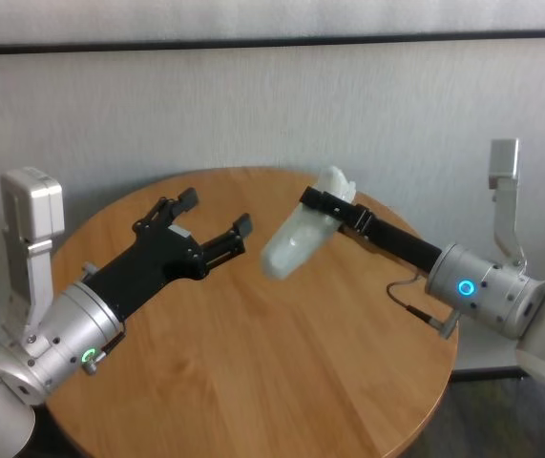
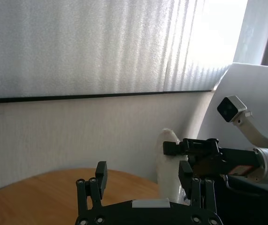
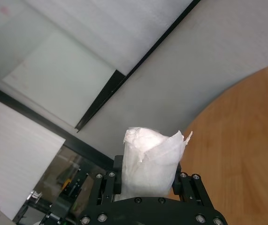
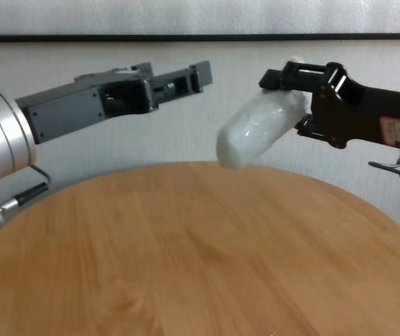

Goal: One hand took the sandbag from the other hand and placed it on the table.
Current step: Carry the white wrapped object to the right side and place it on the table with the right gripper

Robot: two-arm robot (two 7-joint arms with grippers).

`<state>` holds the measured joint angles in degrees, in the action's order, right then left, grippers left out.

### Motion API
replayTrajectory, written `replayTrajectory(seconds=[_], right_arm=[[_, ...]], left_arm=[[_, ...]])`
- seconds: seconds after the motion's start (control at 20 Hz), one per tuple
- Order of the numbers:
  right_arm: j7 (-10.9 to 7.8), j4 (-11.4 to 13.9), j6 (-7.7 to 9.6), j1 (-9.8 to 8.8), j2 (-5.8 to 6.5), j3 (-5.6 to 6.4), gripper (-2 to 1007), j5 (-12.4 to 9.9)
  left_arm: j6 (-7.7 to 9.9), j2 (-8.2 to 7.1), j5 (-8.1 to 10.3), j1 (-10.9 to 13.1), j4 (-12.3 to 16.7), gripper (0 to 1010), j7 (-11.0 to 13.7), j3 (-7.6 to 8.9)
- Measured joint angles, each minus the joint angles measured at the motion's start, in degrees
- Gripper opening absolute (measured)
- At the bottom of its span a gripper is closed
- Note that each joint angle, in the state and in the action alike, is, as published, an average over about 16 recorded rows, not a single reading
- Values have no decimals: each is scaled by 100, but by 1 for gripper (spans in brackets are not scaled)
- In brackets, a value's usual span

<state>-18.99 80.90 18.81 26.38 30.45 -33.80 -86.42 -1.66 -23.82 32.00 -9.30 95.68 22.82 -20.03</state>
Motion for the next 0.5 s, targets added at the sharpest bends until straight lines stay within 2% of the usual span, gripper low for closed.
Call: replayTrajectory(seconds=[0.25,0.5], right_arm=[[67,-68,-83,38,62,-33,567,-3],[150,-80,-135,64,133,-77,567,-24]], left_arm=[[160,48,-174,131,145,1000,-382,66],[537,92,-528,213,320,1000,-807,10]])
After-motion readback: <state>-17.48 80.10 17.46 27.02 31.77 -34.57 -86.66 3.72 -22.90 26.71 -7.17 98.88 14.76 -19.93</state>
